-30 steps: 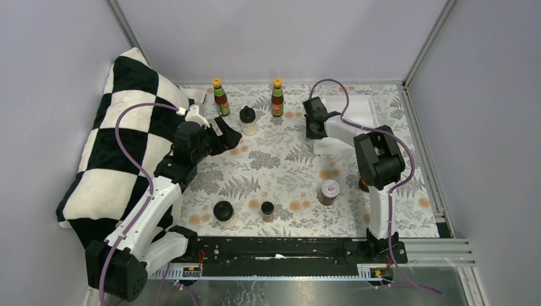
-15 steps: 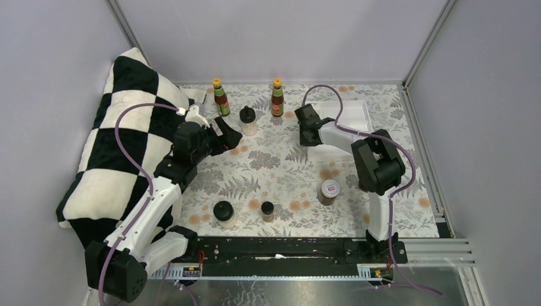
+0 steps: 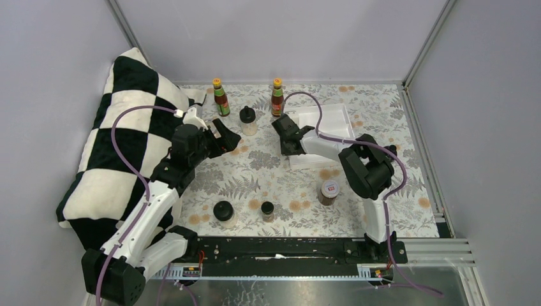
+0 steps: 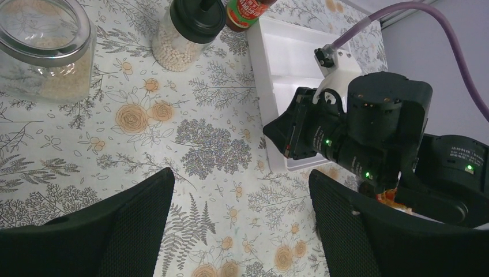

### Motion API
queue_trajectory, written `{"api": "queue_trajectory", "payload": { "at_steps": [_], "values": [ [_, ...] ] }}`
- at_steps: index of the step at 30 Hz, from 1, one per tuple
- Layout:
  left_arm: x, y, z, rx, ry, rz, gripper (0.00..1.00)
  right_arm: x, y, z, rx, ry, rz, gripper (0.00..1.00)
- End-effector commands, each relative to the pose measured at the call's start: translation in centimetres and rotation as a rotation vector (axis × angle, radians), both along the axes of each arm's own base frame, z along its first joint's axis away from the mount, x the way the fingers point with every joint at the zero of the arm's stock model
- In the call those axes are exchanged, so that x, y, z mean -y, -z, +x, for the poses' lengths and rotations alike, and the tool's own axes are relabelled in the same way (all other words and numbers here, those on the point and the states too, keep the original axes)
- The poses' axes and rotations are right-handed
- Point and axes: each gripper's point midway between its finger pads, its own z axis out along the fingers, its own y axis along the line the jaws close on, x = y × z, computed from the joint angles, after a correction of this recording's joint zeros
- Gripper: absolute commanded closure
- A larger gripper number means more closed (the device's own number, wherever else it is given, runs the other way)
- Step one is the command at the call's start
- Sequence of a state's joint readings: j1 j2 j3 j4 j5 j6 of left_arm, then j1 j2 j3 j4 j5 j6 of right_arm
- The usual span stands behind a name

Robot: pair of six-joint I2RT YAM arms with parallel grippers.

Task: Organize the condiment bottles
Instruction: Move the storage box to the center of the board.

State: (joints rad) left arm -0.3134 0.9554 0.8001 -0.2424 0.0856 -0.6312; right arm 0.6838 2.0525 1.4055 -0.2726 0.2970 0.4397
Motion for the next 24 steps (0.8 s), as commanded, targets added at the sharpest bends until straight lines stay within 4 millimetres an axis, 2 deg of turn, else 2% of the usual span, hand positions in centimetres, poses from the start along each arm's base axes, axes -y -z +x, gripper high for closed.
{"api": "queue_trajectory", "payload": {
  "at_steps": [1,8,24],
  "values": [
    [-0.1,-0.9,-0.1,0.014,-0.005,-0.001,0.10,-2.7,0.4,-2.0,-0.026,0.014,0.024,1.00],
    [0.0,-1.3,-0.2,0.019,-0.004,-0.006,0.10,-4.6,-0.1,-3.0,0.024,0.061,0.040,1.00],
    [-0.7,-2.0,-0.8,0.034,-0.018,0.010,0.10,-7.7,1.2,-4.1,0.058,0.159,0.071,1.00]
  ]
}}
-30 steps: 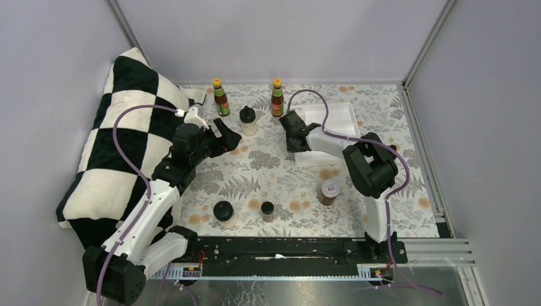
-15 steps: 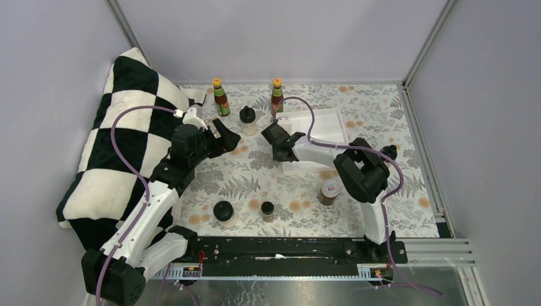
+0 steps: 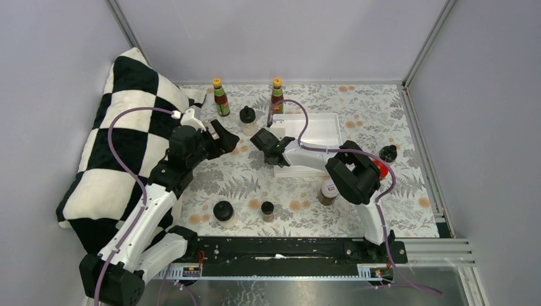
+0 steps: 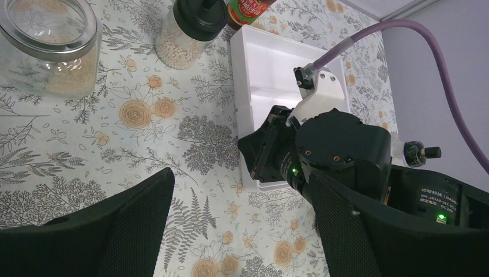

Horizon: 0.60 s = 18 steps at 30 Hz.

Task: Organize the condiment bottles
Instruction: Move the storage box to the center of the board.

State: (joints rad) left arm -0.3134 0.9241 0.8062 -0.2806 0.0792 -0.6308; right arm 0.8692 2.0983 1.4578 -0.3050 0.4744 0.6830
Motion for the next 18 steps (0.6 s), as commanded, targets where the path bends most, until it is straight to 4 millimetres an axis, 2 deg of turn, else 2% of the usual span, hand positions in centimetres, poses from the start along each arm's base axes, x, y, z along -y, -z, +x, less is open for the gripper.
{"api": "queue_trajectory", "payload": {
  "at_steps": [1,12,18],
  "values": [
    [-0.4,-1.7,-0.1,0.036,-0.012,0.007,0.10,-2.1,1.1,-0.6,-0.011,0.061,0.055,1.00],
    [-0.4,-2.2,-0.2,0.042,-0.012,0.011,0.10,-2.6,0.5,0.2,0.043,0.133,0.061,1.00],
    [-0.4,-2.1,-0.2,0.039,-0.013,0.012,0.10,-2.8,1.2,0.7,0.049,0.149,0.051,1.00]
  ]
}}
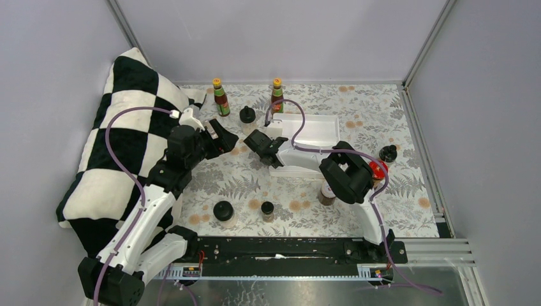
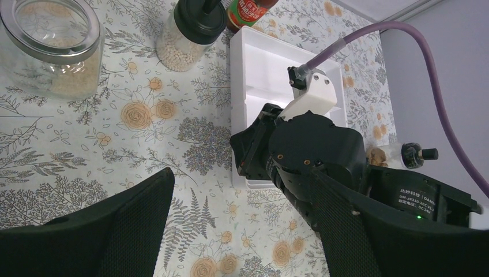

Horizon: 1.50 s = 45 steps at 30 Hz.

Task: Organize the condiment bottles
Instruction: Move the storage box to the center of the board.

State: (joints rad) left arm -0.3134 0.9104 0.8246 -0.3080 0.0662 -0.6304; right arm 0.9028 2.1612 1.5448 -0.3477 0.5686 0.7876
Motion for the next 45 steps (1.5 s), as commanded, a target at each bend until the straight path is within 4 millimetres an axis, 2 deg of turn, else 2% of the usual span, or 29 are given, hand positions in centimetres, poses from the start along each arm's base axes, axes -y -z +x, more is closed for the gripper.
{"api": "queue_trajectory", "payload": {
  "at_steps": [1,5,8,10,12,14,18,21,25,28,30,35,40,45],
  "values": [
    [-0.1,-1.5,0.1,0.033,-0.001,0.009,0.10,-1.6,1.4,0.0,-0.004,0.050,0.050,1.00],
    [-0.2,-1.5,0.1,0.032,-0.006,0.015,0.09,-1.9,1.6,-0.1,-0.014,0.047,0.057,0.99],
    [-0.3,-1.5,0.2,0.028,-0.007,0.019,0.09,-1.9,1.5,0.0,-0.007,0.041,0.053,0.95],
    [-0.3,-1.5,0.2,0.027,-0.010,0.022,0.09,-2.0,1.2,0.1,-0.003,0.036,0.053,0.85],
    [-0.3,-1.5,0.3,0.025,-0.011,0.023,0.09,-2.2,0.9,0.1,-0.002,0.021,0.058,0.67],
    [-0.3,-1.5,0.4,0.024,-0.011,0.023,0.09,-2.3,0.7,0.1,-0.004,0.010,0.063,0.57],
    [-0.4,-1.6,0.5,0.023,-0.016,0.033,0.09,-2.5,0.2,0.0,0.003,-0.010,0.067,0.50],
    [-0.6,-1.9,0.7,0.029,-0.027,0.047,0.09,-2.6,-0.4,-0.1,0.010,-0.026,0.071,0.40],
    [-0.6,-2.3,1.1,0.033,-0.028,0.055,0.08,-2.2,-1.4,-0.1,0.031,-0.036,0.067,0.34],
    [-0.6,-2.4,1.4,0.030,-0.026,0.056,0.08,-1.7,-2.6,-0.1,0.051,-0.041,0.054,0.24],
    [-0.5,-2.4,1.6,0.030,-0.024,0.058,0.08,-1.2,-3.7,-0.1,0.066,-0.050,0.043,0.21],
    [-0.3,-1.9,2.1,0.019,-0.021,0.070,0.08,0.0,-7.7,0.0,0.133,-0.068,0.029,0.15],
    [0.2,-0.8,2.7,0.000,-0.005,0.067,0.08,1.6,-11.7,0.7,0.167,-0.106,0.054,0.13],
    [0.7,0.4,3.2,-0.025,0.010,0.058,0.09,4.0,-13.5,2.8,0.164,-0.120,0.095,0.18]
  ]
}}
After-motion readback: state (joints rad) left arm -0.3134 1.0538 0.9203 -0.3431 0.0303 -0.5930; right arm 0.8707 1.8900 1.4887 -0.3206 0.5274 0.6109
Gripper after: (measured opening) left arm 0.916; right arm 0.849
